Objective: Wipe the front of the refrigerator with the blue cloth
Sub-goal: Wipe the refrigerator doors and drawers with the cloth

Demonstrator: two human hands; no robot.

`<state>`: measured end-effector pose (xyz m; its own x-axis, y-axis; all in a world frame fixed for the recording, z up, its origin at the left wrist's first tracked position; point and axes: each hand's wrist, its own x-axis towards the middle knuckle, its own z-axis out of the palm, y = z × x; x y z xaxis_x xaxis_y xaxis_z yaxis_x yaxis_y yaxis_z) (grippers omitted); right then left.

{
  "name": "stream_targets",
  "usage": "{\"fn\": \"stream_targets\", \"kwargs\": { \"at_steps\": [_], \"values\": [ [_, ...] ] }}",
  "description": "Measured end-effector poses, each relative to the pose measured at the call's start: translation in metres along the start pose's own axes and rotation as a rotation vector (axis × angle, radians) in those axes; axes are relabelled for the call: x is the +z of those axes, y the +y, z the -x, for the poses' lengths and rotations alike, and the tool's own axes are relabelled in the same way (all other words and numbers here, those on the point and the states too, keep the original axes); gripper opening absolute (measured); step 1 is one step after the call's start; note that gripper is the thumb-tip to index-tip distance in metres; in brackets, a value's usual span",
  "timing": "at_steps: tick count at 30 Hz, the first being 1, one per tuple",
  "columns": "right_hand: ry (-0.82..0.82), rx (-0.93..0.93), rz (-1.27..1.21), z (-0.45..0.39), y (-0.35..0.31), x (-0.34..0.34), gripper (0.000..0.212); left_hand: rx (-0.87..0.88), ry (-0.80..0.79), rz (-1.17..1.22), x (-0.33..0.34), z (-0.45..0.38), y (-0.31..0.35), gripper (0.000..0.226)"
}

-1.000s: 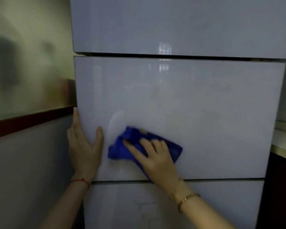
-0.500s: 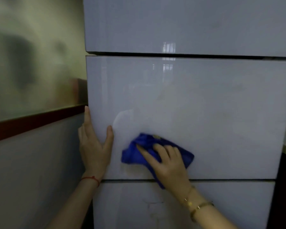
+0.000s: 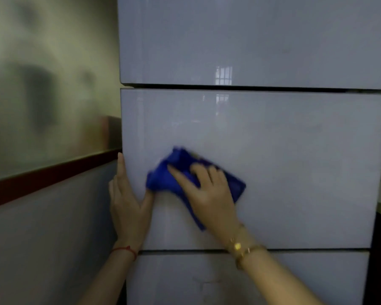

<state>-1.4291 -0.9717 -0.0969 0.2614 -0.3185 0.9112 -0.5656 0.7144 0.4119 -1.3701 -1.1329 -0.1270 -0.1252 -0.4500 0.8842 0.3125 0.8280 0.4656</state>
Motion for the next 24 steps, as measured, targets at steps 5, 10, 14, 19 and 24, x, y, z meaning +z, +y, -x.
{"fn": "stream_targets", "kwargs": {
  "at_steps": [5, 10, 14, 19, 24],
  "values": [
    [0.002, 0.222, 0.042, 0.054, 0.052, -0.027, 0.049, 0.017, 0.014, -0.002, 0.0, 0.0, 0.005, 0.08],
    [0.249, 0.631, 0.019, -0.072, 0.105, -0.018, 0.039, 0.001, 0.03, 0.005, 0.001, -0.001, 0.004, 0.079],
    [0.106, 0.273, 0.016, -0.063, 0.044, 0.004, 0.043, -0.009, 0.029, -0.007, 0.0, -0.001, 0.002, 0.08],
    [-0.057, -0.046, 0.051, 0.032, 0.029, -0.017, 0.051, -0.001, 0.016, -0.005, -0.001, -0.001, 0.005, 0.08],
    [0.111, 0.401, 0.038, -0.019, 0.09, -0.023, 0.042, 0.002, 0.019, -0.001, -0.001, 0.0, 0.005, 0.078]
  ]
}}
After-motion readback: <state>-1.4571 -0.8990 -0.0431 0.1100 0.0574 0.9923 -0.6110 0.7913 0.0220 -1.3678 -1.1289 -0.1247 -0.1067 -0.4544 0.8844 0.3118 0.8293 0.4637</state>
